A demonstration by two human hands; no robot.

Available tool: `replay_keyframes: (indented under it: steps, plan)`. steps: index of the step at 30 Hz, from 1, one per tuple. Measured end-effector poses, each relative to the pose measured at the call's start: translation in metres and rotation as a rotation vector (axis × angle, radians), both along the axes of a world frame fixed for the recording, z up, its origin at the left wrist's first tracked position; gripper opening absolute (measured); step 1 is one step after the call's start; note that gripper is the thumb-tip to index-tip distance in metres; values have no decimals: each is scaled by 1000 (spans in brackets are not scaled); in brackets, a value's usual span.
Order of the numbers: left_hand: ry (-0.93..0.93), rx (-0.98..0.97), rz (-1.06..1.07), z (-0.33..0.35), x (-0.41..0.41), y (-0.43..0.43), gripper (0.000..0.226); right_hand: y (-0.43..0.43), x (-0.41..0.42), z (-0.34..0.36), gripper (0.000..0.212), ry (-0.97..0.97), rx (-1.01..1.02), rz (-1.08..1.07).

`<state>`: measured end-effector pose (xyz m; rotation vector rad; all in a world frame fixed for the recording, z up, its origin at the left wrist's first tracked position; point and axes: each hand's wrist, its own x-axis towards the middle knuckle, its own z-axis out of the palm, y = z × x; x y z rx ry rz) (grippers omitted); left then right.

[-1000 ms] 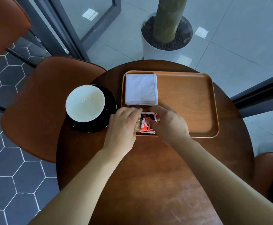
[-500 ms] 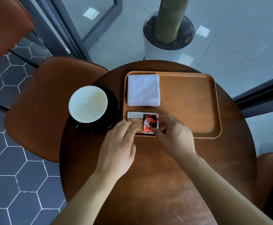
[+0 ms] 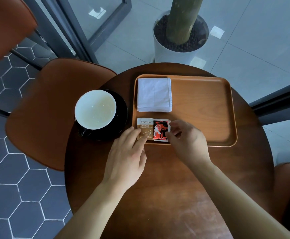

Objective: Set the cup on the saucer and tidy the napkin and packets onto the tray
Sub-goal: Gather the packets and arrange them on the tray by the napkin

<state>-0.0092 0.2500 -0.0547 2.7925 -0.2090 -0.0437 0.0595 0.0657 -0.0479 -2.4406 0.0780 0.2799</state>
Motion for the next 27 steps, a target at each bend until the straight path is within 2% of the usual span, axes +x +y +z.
replay_keyframes:
  steps: [18,27]
  plan:
    - [63,118,-46,4,3,-5,44,2,2,-1,30,-70,37,72]
    - [35,124,-40,1,1,-3,44,-4,0,-1,28,-72,40,55]
